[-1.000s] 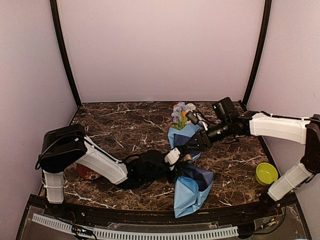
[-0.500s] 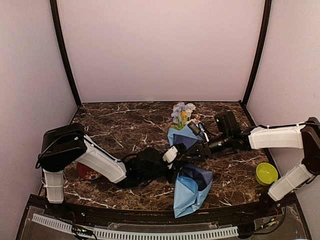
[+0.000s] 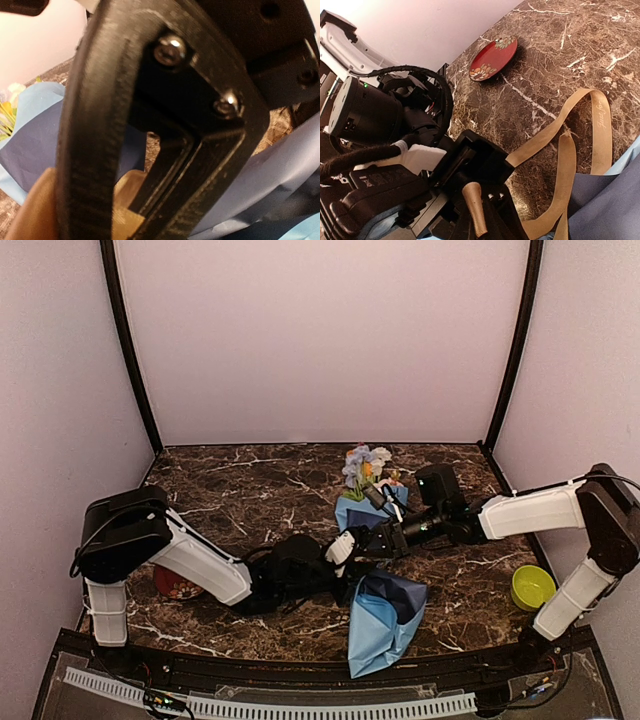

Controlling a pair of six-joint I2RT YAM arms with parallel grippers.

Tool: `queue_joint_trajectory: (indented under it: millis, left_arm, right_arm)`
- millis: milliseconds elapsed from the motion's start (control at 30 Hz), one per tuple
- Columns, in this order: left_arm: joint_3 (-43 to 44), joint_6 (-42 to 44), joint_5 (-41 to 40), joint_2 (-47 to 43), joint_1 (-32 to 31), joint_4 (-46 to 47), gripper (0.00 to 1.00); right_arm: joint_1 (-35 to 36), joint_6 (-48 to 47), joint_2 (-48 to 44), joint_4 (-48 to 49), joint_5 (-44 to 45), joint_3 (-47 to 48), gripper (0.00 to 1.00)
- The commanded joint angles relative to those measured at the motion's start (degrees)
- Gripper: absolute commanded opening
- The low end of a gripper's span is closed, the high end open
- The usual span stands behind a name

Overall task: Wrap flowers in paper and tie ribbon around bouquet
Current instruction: Pass from the left arm to the right, then pick up the right side of the half-tied ribbon from the center of the board.

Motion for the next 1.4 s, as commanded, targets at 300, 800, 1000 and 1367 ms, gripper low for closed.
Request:
queue_joint_trajectory:
  millis: [300,800,1000,1367]
  left_arm:
    - [-6.18,1.5,8.53,-20.6,2.63,-17.21,0.92]
    - [4.14,-9.85,0.08,-15.3,18.66,-49.61,0.66]
    - [10.44,-10.3,-3.16,-6.71,19.36,-55.92,0.63]
    - [8.43,-10.3,-1.2,-7.18,19.37,-57.91,0.11]
  right_arm:
    - [-0.01,0.51,-1.68,0.5,3.93,0.5,0.0]
    - [-0.03,0.77,-0.84,-0.79,5.94,1.8,0.0]
    - [0.06,0.87,-0.73,-0.95,5.64,2.26,0.0]
    - [0.15,0.45,-0.85,-1.79,5.77,2.83,0.0]
